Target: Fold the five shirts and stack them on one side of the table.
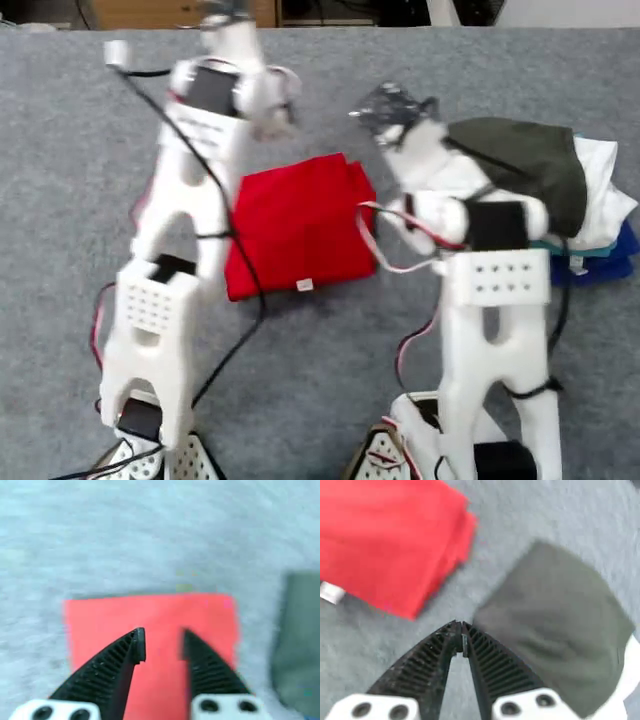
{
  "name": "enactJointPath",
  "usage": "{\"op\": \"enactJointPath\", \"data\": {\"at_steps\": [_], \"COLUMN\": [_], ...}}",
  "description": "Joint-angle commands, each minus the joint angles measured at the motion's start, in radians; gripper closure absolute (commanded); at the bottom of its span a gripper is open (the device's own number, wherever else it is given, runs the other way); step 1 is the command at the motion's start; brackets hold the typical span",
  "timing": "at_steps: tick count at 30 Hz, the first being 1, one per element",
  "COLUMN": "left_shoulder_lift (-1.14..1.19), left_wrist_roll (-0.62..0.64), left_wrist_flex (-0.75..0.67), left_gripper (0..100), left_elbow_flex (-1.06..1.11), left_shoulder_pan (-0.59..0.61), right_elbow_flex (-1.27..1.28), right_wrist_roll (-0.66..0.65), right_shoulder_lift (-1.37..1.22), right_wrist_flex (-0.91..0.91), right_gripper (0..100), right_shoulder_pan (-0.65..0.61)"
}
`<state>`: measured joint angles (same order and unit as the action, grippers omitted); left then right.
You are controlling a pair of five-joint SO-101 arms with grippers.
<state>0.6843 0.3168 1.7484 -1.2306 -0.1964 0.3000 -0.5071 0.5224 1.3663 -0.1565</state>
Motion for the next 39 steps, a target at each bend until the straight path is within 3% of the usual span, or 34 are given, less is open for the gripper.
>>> {"op": "enactJointPath", "data": {"at_steps": [1,4,12,15,23,28,33,36,39], "left_shoulder_lift": [-0.013,-0.005,0.153,0.200,0.113,0.036,-0.016,-0.094,-0.240], "left_wrist_roll": [-0.081,-0.086,-0.098,-0.146,-0.155,-0.180,-0.206,-0.252,-0.272], "left_wrist_flex": [0.012,-0.006,-0.388,-0.445,-0.269,-0.114,0.014,0.017,0.017], "left_gripper": [98,98,98,98,98,98,98,98,98], "left_elbow_flex": [0.117,0.236,0.493,0.500,0.298,0.123,-0.049,-0.041,0.115], "left_shoulder_pan": [0.072,0.069,0.127,0.137,0.117,0.104,0.140,0.176,0.201], "right_elbow_flex": [-0.004,-0.004,-0.018,-0.071,-0.278,-0.404,-0.509,-0.503,-0.437], "right_wrist_roll": [0.058,0.095,0.095,0.095,0.095,0.092,0.091,0.087,0.087], "right_shoulder_lift": [-0.088,-0.248,-0.673,-0.753,-0.704,-0.544,-0.332,-0.223,-0.127], "right_wrist_flex": [-0.069,-0.138,-0.288,-0.299,-0.055,0.094,0.198,0.296,0.405], "right_gripper": [99.5,99.3,99.5,99.5,99.5,99.5,99.5,99.4,99.3], "right_shoulder_pan": [-0.136,-0.156,-0.107,-0.061,-0.021,-0.013,0.071,0.101,0.127]}}
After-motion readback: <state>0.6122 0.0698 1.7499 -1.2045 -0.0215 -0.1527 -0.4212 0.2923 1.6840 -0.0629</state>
